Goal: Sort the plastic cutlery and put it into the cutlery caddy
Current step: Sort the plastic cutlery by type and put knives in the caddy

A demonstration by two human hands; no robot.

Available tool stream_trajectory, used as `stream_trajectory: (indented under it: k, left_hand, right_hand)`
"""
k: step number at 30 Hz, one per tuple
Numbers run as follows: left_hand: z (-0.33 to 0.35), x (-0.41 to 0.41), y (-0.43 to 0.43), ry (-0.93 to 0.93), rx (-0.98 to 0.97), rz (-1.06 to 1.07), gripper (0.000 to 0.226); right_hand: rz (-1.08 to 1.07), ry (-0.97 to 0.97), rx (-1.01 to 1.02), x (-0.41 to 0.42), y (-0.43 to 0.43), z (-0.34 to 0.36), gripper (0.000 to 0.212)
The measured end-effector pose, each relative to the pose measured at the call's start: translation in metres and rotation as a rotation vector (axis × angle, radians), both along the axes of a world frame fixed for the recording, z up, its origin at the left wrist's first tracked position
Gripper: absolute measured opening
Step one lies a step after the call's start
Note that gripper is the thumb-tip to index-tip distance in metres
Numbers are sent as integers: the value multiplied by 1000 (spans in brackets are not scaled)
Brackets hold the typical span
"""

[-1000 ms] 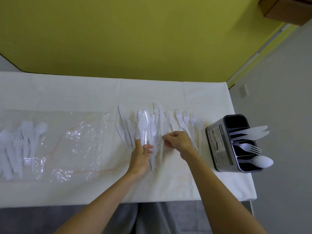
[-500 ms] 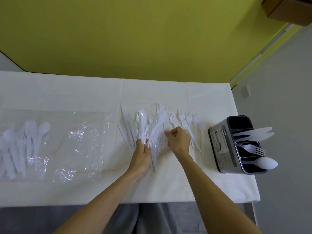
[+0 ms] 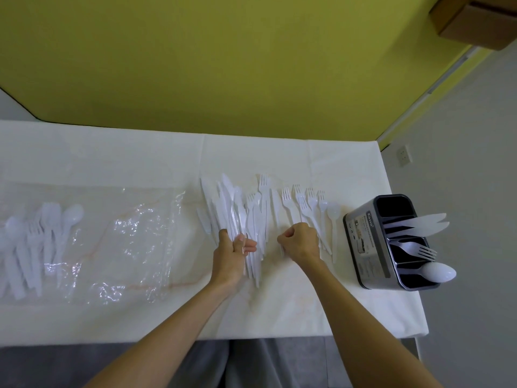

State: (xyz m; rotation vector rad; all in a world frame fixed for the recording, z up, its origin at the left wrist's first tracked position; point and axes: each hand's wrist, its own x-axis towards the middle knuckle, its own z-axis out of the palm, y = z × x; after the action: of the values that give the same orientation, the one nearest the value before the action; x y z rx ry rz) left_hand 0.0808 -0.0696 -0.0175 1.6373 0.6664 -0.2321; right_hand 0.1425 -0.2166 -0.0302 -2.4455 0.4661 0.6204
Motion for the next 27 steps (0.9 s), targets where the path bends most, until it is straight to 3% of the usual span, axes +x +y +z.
stream_trajectory:
  k: [3,6,11,15,17,21,24,27]
  left_hand:
    - [0,0,2,-4,4,-31,4]
    - [-2,-2,4,8,1,-59,15]
    - [-2,-6,3,23,-43,-6,8]
    - [-2,-5,3,17,31,-75,18]
    - [-1,-4,1,17,40,-136,19]
    - [2,0,-5,27,52,-179,20]
    - [5,1,-4,59,75,-182,20]
    - [4,-1,1,56,96,-140,11]
  right_hand:
    - [16,4,6,2,0,-4,37]
    - [48,-19,3,8,7,-3,24]
    - [21,25,43,18,2,5,27]
    - [-226,100,529,13,-7,20,11]
    - [-167,146,649,12,-5,27,10]
    - [-44,148,600,12,3,34,10]
    - [-90,85,587,10,7,27,19]
    - [-85,-15,445,8,15,14,30]
